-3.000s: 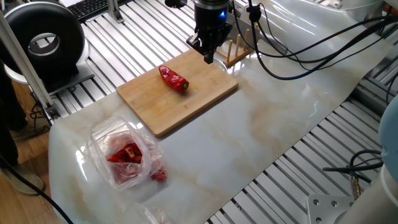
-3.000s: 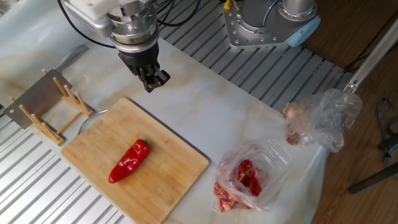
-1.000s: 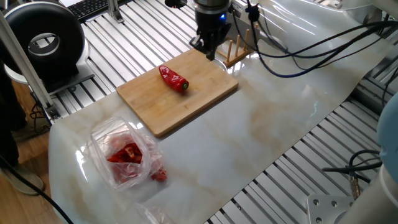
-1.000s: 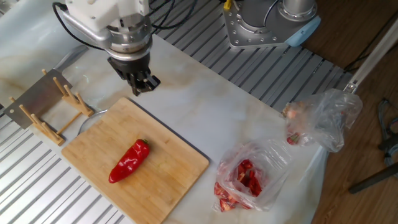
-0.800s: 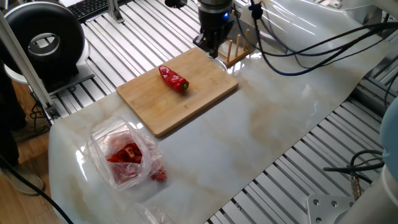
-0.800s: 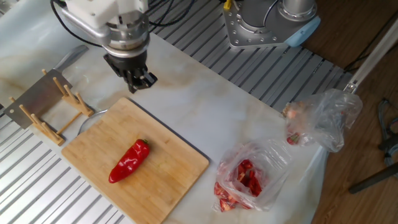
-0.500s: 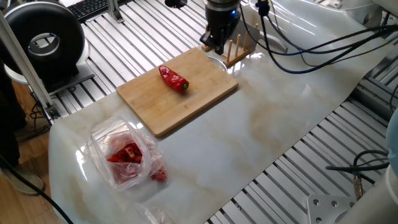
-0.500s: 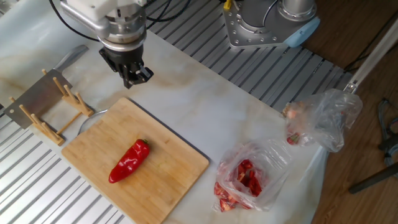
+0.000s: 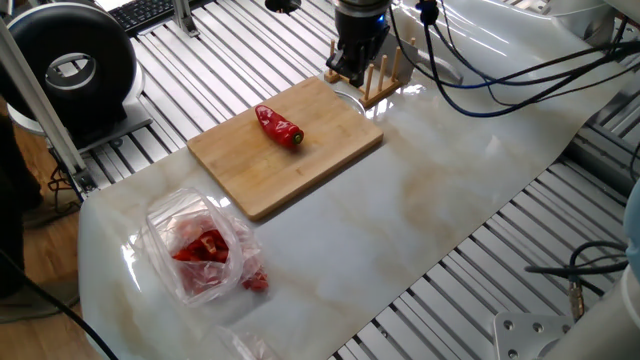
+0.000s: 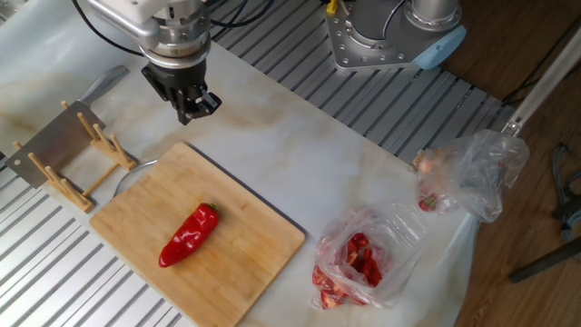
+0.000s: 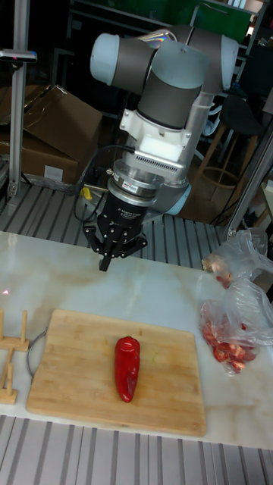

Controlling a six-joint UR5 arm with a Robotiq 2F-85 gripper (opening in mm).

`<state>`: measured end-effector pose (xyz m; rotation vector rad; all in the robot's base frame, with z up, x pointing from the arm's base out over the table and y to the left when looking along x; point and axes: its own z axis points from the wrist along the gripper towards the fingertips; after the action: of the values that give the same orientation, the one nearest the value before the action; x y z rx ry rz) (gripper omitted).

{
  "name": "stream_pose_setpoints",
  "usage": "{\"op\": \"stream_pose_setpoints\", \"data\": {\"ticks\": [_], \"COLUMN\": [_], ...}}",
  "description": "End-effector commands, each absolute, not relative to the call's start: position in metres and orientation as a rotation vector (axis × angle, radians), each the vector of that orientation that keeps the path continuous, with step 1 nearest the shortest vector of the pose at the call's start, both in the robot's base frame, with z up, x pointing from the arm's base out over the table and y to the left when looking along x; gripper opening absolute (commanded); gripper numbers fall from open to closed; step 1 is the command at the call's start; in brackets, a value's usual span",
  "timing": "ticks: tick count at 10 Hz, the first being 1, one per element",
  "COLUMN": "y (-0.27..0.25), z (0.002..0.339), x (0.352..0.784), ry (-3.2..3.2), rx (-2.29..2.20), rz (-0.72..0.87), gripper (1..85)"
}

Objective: Chop the chili peppers

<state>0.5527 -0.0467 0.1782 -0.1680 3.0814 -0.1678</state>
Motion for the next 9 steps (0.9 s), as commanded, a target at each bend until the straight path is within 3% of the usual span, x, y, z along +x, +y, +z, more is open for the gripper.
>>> {"op": "stream_pose_setpoints", "data": {"ticks": [1, 9], "y": [-0.031, -0.006], "z": [0.183, 0.177], "x": [0.557, 0.541], "ry": [3.080, 3.147], "rx": [-0.159, -0.059], "rz": [-0.133, 0.050], "gripper": [1.3, 1.3]}}
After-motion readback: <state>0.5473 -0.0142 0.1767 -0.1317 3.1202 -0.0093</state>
